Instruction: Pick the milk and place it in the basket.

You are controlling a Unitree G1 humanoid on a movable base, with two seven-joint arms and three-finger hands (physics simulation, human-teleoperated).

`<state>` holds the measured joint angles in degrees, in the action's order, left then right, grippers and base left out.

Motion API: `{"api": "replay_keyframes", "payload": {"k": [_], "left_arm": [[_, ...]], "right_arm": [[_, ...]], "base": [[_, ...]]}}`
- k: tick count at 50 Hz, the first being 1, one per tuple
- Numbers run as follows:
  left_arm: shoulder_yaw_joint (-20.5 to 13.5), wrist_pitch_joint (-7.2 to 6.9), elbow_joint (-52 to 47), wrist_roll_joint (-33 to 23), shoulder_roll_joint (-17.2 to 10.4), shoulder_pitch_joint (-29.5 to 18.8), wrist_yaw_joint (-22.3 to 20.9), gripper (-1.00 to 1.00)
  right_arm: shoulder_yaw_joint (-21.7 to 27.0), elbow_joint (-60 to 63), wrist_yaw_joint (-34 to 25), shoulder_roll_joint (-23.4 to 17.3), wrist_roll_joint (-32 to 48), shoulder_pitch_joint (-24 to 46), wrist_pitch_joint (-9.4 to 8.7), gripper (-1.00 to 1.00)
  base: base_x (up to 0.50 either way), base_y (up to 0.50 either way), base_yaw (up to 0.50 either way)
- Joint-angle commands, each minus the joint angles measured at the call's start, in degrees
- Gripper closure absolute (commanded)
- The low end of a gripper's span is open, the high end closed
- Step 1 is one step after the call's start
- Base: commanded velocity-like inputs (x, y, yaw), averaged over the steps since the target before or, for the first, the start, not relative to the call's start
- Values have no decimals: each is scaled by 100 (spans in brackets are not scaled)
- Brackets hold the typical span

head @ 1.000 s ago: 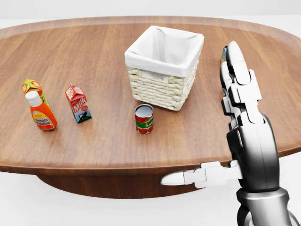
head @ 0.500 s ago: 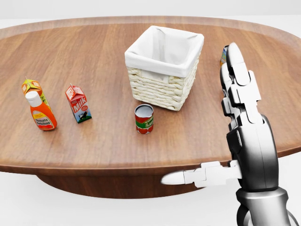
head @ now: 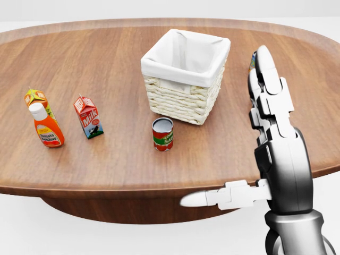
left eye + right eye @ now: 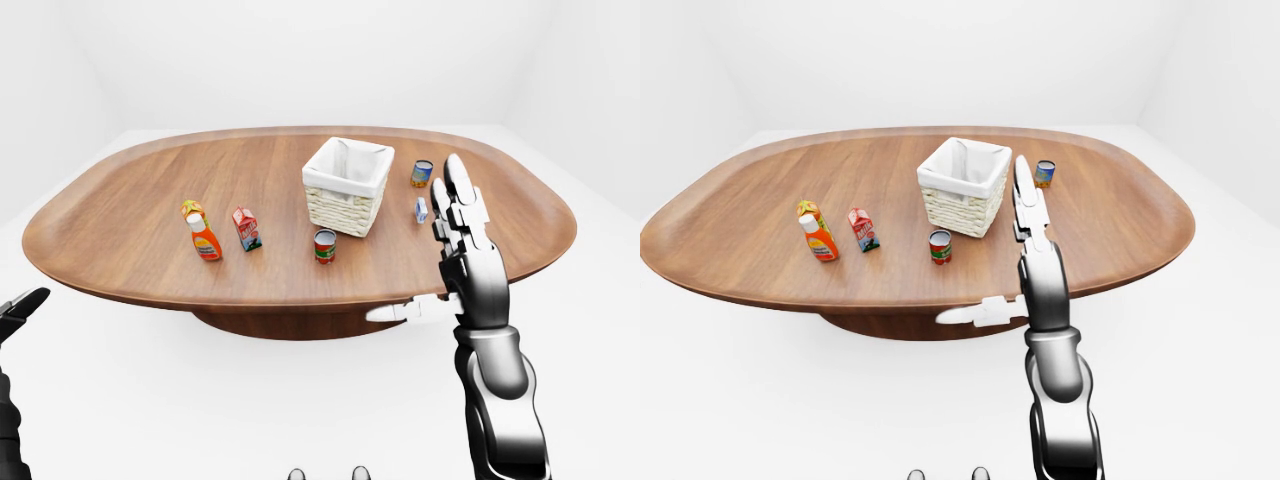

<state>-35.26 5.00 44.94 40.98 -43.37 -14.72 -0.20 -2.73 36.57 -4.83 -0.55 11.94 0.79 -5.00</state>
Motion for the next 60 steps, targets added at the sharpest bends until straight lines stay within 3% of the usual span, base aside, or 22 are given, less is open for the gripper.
{"api": "replay_keyframes", "payload": {"k": [1,18,51,60], "left_arm": [[-1,0,2,1,-2,0,-5,-100],[-7,0,-9,9,1,3,5,-100],[-3,0,3,33,2,-4,-10,-100],[-2,0,4,35,1,-4,-11,-100]], "right_arm": [[-8,-2,8,0,3,8,0,-98],[-30,-72,38,-22,224,-32,0,-99],[-76,-153,-33,-3,403,-40,0,-99],[-16,-142,173,43,355,49,0,-99]], "base": [[0,0,0],[0,0,0],[0,49,0],[0,4,0]]}}
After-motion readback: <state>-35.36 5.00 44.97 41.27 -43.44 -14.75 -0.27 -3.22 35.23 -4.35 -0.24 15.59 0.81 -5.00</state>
